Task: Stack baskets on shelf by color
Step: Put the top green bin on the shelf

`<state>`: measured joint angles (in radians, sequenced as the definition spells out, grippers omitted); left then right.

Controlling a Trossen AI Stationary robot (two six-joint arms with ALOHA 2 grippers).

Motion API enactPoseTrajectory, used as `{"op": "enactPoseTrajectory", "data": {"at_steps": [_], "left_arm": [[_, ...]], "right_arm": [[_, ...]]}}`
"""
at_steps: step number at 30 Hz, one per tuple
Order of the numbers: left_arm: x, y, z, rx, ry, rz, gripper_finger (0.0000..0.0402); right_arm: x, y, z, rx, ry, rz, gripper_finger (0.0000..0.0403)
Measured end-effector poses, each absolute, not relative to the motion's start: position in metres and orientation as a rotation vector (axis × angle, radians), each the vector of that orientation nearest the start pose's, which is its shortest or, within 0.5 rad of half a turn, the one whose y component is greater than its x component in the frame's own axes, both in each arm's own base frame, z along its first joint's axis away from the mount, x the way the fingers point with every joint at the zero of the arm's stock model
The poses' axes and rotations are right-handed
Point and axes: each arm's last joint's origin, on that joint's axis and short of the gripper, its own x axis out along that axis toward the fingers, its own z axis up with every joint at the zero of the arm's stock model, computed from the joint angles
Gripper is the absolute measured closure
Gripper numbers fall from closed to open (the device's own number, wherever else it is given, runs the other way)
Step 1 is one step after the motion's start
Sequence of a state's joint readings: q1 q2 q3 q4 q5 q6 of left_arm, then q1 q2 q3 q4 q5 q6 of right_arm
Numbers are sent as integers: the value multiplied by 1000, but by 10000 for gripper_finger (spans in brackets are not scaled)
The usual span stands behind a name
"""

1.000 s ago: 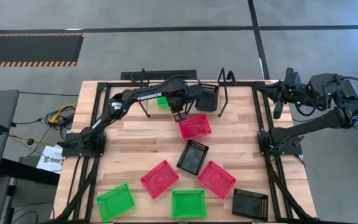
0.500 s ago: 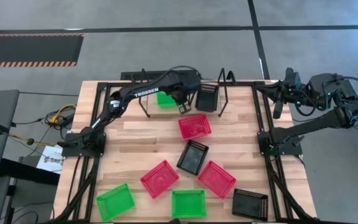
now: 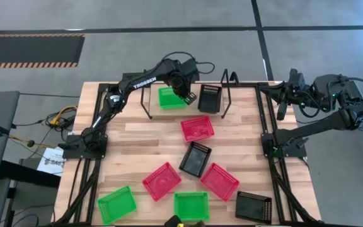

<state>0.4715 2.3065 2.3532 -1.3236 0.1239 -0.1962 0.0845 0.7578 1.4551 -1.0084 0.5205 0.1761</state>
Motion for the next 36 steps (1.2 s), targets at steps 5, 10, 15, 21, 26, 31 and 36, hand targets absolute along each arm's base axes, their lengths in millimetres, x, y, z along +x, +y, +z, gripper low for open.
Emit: {"op": "enactPoseTrajectory", "data": {"at_steps": [5, 10, 15, 21, 26, 31, 36], "left_arm": [[426, 193, 259, -454, 1321, 435, 401], [434, 183, 235, -415, 1430, 382, 401], [437, 169, 241, -383, 1426, 330, 401], [430, 165, 264, -352, 1392, 352, 401], [421, 171, 279, -140, 1402, 367, 401], [414, 186, 282, 117, 1454, 276, 401], [411, 200, 278, 80, 1380, 66, 401]], "right_arm": [[67, -9, 460, 78, 260, -457, 401], [67, -9, 460, 78, 260, -457, 401], [67, -9, 460, 79, 260, -457, 401], [67, -9, 460, 79, 260, -457, 401], [67, -9, 460, 79, 261, -457, 401], [67, -9, 460, 78, 263, -457, 401], [67, -9, 460, 86, 261, -458, 401]]}}
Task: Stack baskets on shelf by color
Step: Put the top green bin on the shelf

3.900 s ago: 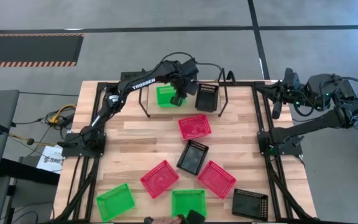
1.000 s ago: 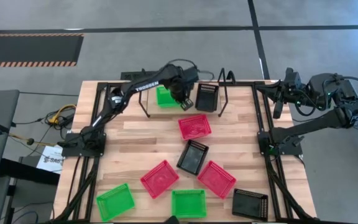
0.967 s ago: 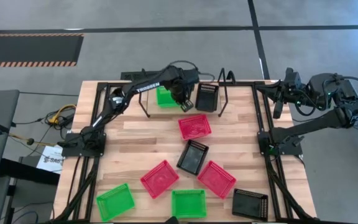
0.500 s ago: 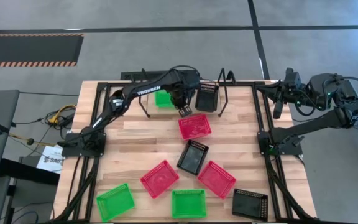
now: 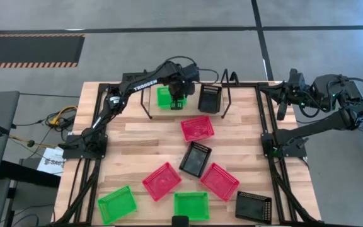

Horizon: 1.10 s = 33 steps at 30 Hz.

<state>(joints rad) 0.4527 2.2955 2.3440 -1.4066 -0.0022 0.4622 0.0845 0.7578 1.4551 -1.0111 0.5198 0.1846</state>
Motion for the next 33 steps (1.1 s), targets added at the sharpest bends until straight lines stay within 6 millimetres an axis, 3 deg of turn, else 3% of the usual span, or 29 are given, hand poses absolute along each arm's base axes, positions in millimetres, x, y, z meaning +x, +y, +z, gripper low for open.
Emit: {"op": "enactPoseTrajectory", "data": {"at_steps": [6, 13, 21, 28, 33], "left_arm": [[409, 220, 281, -33, 1296, 199, 392], [414, 215, 281, 213, 1304, 34, 342], [417, 229, 285, 79, 1241, 426, 265], [401, 241, 282, 148, 1315, 200, 242], [391, 259, 282, 142, 1308, 196, 242]], "right_arm": [[70, -8, 459, 102, 264, -461, 401], [74, -8, 459, 109, 268, -463, 401], [75, -8, 459, 124, 265, -466, 401], [75, -8, 459, 132, 264, -467, 401], [75, -8, 459, 133, 264, -468, 401]]}}
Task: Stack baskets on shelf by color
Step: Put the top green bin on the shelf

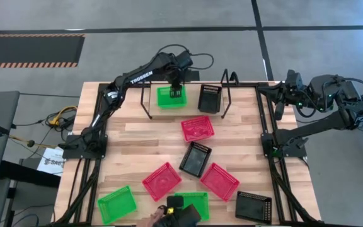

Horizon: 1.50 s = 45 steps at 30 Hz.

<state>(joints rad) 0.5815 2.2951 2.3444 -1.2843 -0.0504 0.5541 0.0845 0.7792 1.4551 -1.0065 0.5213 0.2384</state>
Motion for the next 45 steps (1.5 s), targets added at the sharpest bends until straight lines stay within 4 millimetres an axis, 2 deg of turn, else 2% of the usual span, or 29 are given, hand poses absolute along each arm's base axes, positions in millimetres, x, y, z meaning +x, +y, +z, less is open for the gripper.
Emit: {"op": "enactPoseTrajectory", "data": {"at_steps": [5, 9, 14, 23, 26, 30, 31, 33, 40, 42, 45], "left_arm": [[381, 270, 269, 72, 1344, 116, 242], [383, 268, 255, 86, 1413, 78, 242], [392, 268, 251, 174, 1413, 126, 242], [392, 268, 239, 115, 1460, 120, 244], [392, 268, 237, 86, 1463, 144, 264], [392, 267, 237, 37, 1458, 188, 340], [392, 267, 238, 12, 1455, 206, 366], [392, 266, 240, -64, 1439, 257, 390], [387, 262, 262, -317, 1347, 461, 399], [384, 258, 270, -408, 1317, 517, 400], [382, 250, 283, -451, 1289, 563, 401]], "right_arm": [[75, -8, 459, 134, 264, -468, 401], [75, -8, 460, 137, 253, -467, 401], [75, -8, 461, 140, 242, -464, 401], [75, -8, 461, 140, 241, -463, 401], [75, -8, 461, 140, 241, -463, 401], [75, -8, 461, 138, 242, -463, 401], [75, -8, 461, 138, 242, -463, 401], [75, -8, 461, 138, 243, -463, 401], [74, -8, 460, 118, 255, -463, 401], [70, -8, 460, 105, 254, -462, 401], [61, -10, 459, 97, 248, -504, 402]]}}
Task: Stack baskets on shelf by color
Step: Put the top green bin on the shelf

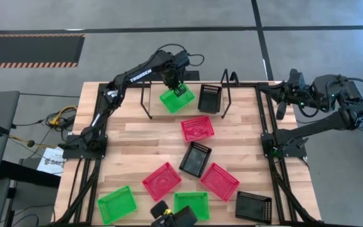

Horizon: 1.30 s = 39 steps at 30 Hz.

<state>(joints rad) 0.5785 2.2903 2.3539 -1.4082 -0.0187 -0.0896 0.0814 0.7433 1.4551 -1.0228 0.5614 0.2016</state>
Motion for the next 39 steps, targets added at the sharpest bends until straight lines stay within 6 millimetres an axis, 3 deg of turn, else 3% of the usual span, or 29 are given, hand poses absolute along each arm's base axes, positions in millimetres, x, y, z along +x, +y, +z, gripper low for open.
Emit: {"op": "enactPoseTrajectory", "data": {"at_steps": [5, 12, 16, 21, 27, 34, 39], "left_arm": [[382, 236, 302, -497, 1215, 687, 401], [389, 222, 305, -755, 1047, 1031, 401], [404, 207, 297, -916, 919, 1116, 401], [413, 184, 283, -1007, 897, 1225, 401], [403, 170, 277, -1073, 983, 1370, 401], [405, 182, 278, -1148, 876, 1384, 401], [406, 198, 274, -1184, 797, 1376, 401]], "right_arm": [[33, -16, 453, 98, 253, -633, 402], [-10, -20, 444, 24, 255, -645, 402], [-43, -22, 446, -29, 218, -600, 402], [-92, -24, 451, -26, 141, -518, 402], [-136, -26, 455, -2, 96, -454, 402], [-153, -27, 454, -27, 94, -435, 402], [-153, -27, 453, -45, 115, -433, 402]]}}
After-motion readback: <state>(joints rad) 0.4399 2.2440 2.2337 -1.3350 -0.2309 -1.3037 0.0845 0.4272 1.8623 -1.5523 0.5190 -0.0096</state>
